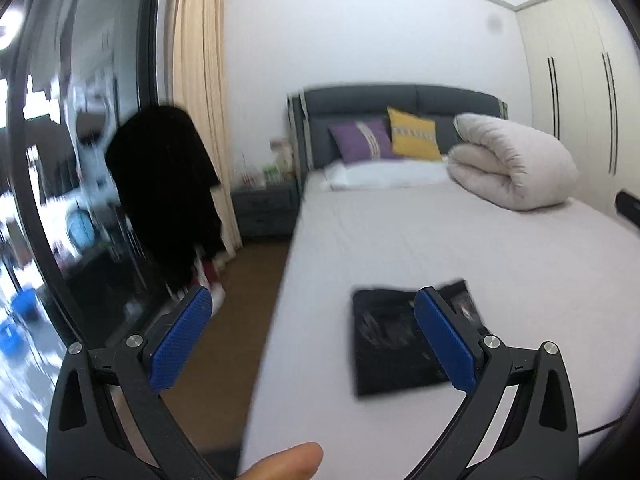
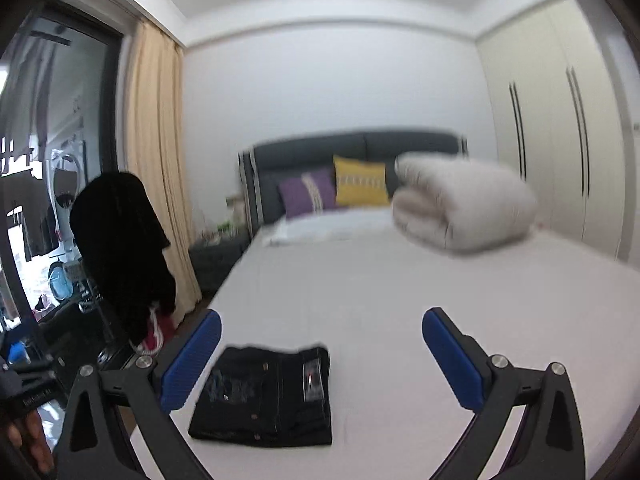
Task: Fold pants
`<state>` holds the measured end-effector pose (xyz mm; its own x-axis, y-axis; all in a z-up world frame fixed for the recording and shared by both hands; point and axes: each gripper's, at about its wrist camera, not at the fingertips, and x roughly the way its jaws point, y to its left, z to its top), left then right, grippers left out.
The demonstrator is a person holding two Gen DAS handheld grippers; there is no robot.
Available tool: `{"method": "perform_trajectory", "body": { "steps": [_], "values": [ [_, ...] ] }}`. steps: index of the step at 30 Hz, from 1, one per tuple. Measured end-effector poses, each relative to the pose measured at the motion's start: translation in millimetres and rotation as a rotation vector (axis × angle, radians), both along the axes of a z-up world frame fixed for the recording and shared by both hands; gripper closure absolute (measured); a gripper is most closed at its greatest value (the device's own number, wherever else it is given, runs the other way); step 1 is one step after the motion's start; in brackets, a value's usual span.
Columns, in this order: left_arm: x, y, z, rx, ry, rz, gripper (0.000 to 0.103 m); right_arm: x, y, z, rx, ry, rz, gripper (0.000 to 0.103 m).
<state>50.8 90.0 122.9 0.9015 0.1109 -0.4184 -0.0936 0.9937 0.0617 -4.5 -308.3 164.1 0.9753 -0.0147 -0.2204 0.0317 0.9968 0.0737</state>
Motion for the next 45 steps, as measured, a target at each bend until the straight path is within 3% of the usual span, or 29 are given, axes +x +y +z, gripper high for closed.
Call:
{"method": "perform_trajectory", "body": {
  "steps": [4,10,14,28,45],
  "values": [
    [-8.7,-4.4,-17.0,-0.076,0.146,-0.030,0.000,-18.9,16.6,5.0,-0.048,0.068,-0.039,0.000],
    [-14.1,-20.3,-48.7,-0.090,0.246,-0.026,0.000,-20.8,31.0,-24.9,-0.030,0.238,-0.036,0.000],
    [-6.7,-20.3,-69.4,-0.092,0.280,-0.025,0.000,-14.9,36.1,-38.8,-0.007,0.302,-0.023,0.000],
    [33.2,-8.3,-101.9,-0.112,0.349,-0.010,0.000,-0.7,50.9,-65.9,-0.019,0.392,-0.015,0.000],
    [51.5,-7.8,-124.2,-0.114,0.392,0.004,0.000,6.2,56.4,-79.0,-0.027,0.441,0.002,0.000]
  ]
}}
